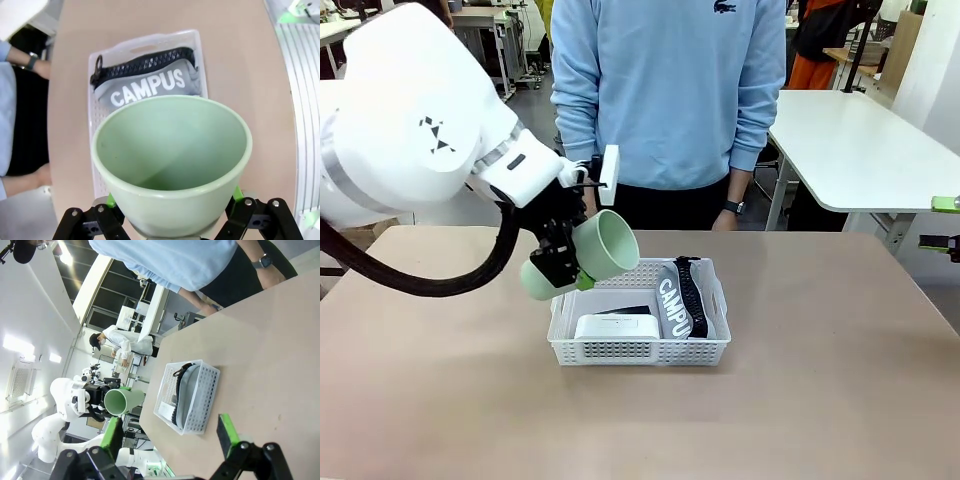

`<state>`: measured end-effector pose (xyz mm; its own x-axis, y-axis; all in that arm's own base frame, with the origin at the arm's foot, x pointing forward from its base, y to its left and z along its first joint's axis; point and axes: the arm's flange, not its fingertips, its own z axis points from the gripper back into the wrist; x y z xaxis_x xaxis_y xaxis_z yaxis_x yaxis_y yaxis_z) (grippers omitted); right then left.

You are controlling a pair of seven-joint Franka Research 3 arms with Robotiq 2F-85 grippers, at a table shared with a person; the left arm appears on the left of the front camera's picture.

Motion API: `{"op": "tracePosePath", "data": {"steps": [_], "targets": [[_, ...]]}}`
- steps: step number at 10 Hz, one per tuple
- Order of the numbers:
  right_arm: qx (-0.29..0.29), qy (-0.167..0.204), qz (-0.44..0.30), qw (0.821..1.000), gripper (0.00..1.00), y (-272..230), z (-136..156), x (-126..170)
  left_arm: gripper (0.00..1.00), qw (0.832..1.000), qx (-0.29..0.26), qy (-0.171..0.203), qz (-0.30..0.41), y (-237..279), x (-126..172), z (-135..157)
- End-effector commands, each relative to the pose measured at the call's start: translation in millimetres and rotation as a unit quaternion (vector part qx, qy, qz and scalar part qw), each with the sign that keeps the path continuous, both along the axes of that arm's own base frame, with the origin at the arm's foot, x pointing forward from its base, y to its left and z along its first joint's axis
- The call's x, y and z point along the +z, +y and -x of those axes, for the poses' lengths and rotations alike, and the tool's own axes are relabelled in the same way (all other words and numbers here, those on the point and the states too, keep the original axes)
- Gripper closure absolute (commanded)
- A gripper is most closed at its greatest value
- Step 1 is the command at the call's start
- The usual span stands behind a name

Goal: Efficiently arrange items inside the basket to fit them all.
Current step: Pick up the Reusable plastic cup and place it inside the Organizing basket.

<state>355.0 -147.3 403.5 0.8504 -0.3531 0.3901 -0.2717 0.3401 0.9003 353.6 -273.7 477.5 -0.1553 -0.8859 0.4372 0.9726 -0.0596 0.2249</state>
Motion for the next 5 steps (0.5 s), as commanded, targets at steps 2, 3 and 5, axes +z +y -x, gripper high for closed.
{"op": "tracePosePath", "data": {"steps": [2, 3, 5], "targets": [[0.005, -0.007, 0.002, 1.0, 0.0, -1, 3, 1, 0.11, 1.0, 0.0, 0.0, 0.0, 0, 0, 0], [0.005, -0.007, 0.002, 1.0, 0.0, -1, 3, 1, 0.11, 0.999, 0.011, 0.023, -0.032, -17, 10, -19], [0.005, -0.007, 0.002, 1.0, 0.0, -1, 3, 1, 0.11, 0.992, 0.008, 0.076, -0.099, -48, 10, -65]]}}
